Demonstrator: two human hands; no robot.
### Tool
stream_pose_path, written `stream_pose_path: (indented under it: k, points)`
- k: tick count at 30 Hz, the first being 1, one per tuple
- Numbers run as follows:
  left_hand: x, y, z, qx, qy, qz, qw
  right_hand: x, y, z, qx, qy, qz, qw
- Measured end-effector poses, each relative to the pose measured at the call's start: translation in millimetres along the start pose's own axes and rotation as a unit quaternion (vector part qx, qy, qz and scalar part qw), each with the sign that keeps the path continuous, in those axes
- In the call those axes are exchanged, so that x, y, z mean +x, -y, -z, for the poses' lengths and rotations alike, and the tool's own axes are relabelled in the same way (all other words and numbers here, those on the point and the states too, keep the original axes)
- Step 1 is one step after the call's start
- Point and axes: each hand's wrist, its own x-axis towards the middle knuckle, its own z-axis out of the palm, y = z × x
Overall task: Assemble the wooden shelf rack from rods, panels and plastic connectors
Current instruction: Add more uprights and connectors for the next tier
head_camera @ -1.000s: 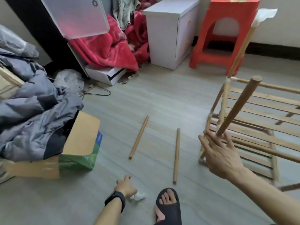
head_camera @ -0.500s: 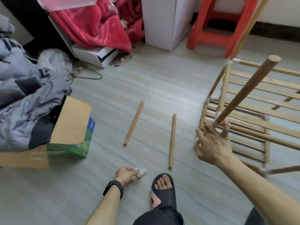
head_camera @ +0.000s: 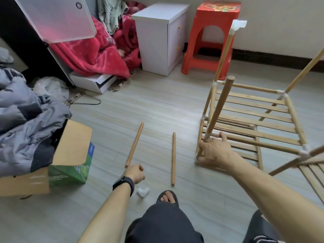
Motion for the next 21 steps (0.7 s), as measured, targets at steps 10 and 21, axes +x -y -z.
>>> stream_pose_path:
  k: [10,21]
  points:
    - [25,25,-97,0.141,0.026,-0.017,0.990,15,-12,-31,-0.053,-0.020,0.002,0.998]
    - [20,-14,-32,-0.380,0.123,-0.021,0.916,9,-11,-9,0.067,0.021,0.001,0.998]
